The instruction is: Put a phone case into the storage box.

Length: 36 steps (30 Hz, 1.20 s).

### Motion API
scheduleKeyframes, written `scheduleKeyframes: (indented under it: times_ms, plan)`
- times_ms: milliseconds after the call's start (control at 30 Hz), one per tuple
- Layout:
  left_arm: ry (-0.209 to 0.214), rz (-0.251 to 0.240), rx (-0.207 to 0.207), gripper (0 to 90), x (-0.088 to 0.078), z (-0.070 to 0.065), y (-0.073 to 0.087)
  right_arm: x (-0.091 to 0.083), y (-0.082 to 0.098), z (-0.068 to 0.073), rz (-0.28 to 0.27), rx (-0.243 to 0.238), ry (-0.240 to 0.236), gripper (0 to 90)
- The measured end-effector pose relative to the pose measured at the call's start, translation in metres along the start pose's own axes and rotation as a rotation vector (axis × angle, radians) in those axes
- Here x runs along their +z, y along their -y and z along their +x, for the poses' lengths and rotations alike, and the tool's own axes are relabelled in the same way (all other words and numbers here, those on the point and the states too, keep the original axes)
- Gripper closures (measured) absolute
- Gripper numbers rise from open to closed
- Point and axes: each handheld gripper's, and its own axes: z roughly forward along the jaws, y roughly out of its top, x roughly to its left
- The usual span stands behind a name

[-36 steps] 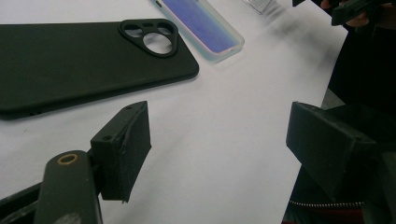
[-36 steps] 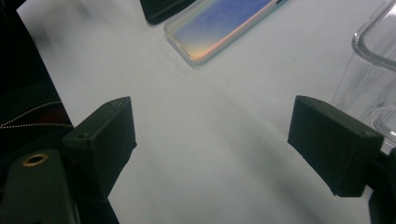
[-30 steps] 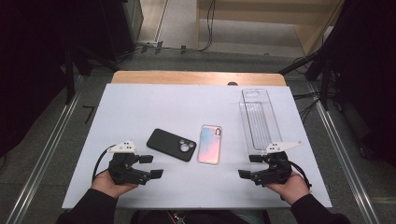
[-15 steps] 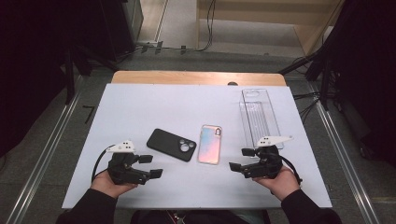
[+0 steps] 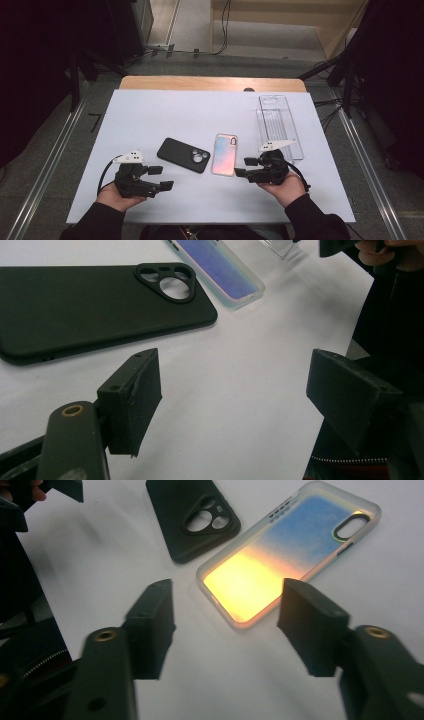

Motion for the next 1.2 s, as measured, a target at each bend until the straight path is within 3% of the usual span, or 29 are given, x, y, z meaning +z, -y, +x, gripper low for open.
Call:
scheduleKeyframes:
  times_ms: [100,167,300,667,1033,1200]
  plan:
    - [-0.001,-0.003,-0.004,22.4,-0.001,0.000,0.000,0.010,-0.007,0.001,0.018,-0.002,0.008,62.4]
    - [-0.002,-0.004,-0.006,22.4,-0.001,0.000,0.000,0.012,-0.008,0.001,0.027,-0.007,0.011,67.5]
    - [-0.001,-0.006,-0.005,22.4,-0.002,0.001,0.000,0.023,-0.014,0.002,0.055,-0.017,-0.006,87.4]
    - [-0.003,-0.010,-0.003,22.4,-0.003,0.001,0.001,0.041,-0.019,0.000,0.071,-0.026,0.020,87.5]
    - [-0.002,-0.009,-0.003,22.4,-0.003,0.002,0.001,0.062,-0.008,-0.001,0.151,-0.021,0.049,87.5]
    - [-0.001,-0.010,-0.003,22.4,-0.004,0.002,0.001,0.066,-0.005,-0.002,0.182,-0.027,0.084,87.5]
